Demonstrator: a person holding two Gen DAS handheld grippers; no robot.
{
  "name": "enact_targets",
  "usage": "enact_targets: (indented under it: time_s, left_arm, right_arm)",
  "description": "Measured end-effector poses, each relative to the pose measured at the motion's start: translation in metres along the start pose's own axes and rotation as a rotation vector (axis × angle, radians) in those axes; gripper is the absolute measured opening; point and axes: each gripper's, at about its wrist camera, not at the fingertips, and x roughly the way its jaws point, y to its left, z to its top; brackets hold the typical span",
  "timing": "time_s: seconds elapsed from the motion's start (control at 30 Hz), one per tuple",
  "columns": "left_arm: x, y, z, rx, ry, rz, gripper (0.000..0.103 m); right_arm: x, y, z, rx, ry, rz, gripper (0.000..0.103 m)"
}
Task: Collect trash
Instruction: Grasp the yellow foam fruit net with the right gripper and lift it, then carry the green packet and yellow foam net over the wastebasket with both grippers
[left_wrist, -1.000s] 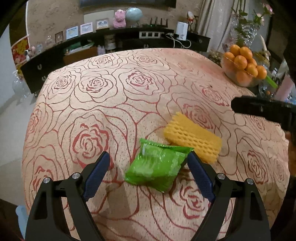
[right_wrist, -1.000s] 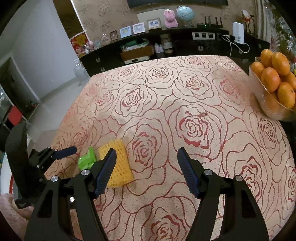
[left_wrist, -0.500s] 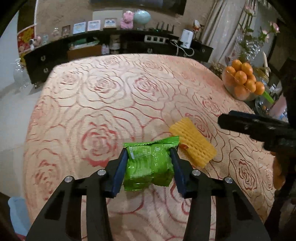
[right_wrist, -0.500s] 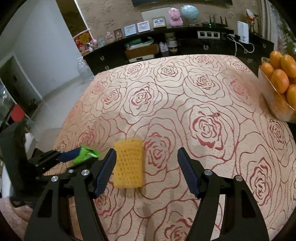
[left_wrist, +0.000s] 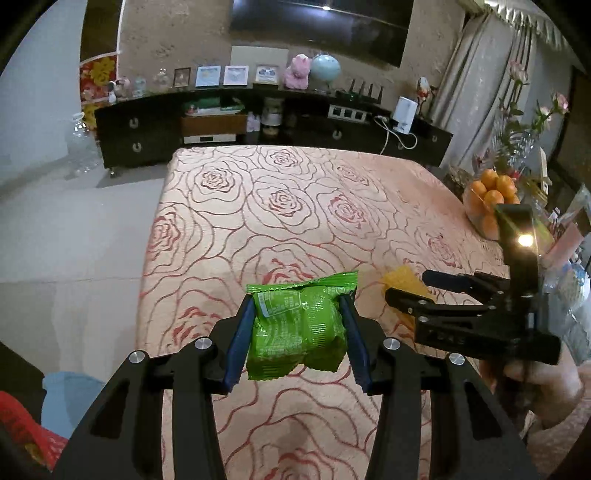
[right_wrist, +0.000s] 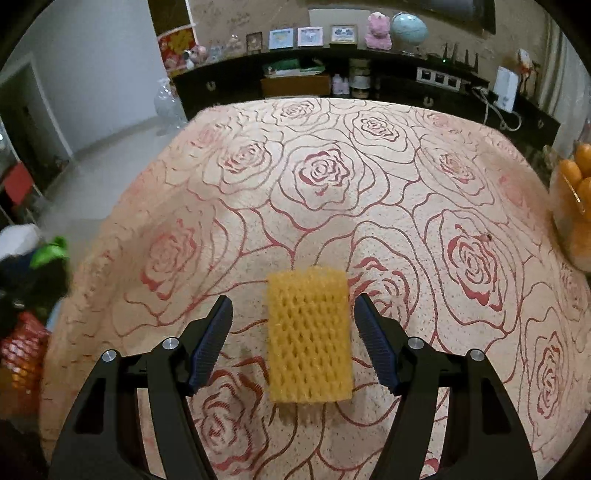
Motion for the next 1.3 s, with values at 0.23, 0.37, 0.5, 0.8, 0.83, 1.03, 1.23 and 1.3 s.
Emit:
enact_targets:
  time_s: [0.23, 0.37, 0.5, 0.8, 0.83, 1.03, 1.23, 1.3]
  left_arm:
    - [-0.012, 0.009, -0.006, 0.017, -0.012, 0.024, 0.044]
    - [-0.023, 0.014, -0.004, 0.013, -0.043, 0.041, 0.044]
    - [-0.033, 0.019, -0.001, -0.006, -0.070, 0.056, 0.044]
    - [-0.043, 0.023, 0.004, -0.002, -0.112, 0.095, 0.044]
    - [-0.045, 0.024, 0.005, -0.006, -0.116, 0.100, 0.044]
    - [-0.055, 0.027, 0.004, -0.010, -0.138, 0.129, 0.044]
    - [-0.066, 0.028, -0.002, -0.005, -0.153, 0.156, 0.044]
    - [-0.070, 0.029, -0.004, -0.006, -0.157, 0.165, 0.044]
  right_arm:
    - [0.011, -0.007, -0.008, 0.048, -0.011, -0.101, 0.050]
    - [0.006, -0.009, -0.007, 0.071, -0.018, -0.086, 0.036]
    - [0.001, -0.006, -0.006, 0.064, -0.030, -0.060, 0.030]
    - [-0.029, 0.018, 0.007, 0.007, -0.106, 0.024, 0.029]
    - [-0.035, 0.022, 0.009, -0.007, -0.121, 0.027, 0.029]
    - [-0.053, 0.043, 0.013, -0.053, -0.164, 0.062, 0.029]
    - [-0.065, 0.055, 0.012, -0.071, -0.183, 0.089, 0.029]
    - [-0.068, 0.059, 0.011, -0.080, -0.192, 0.091, 0.029]
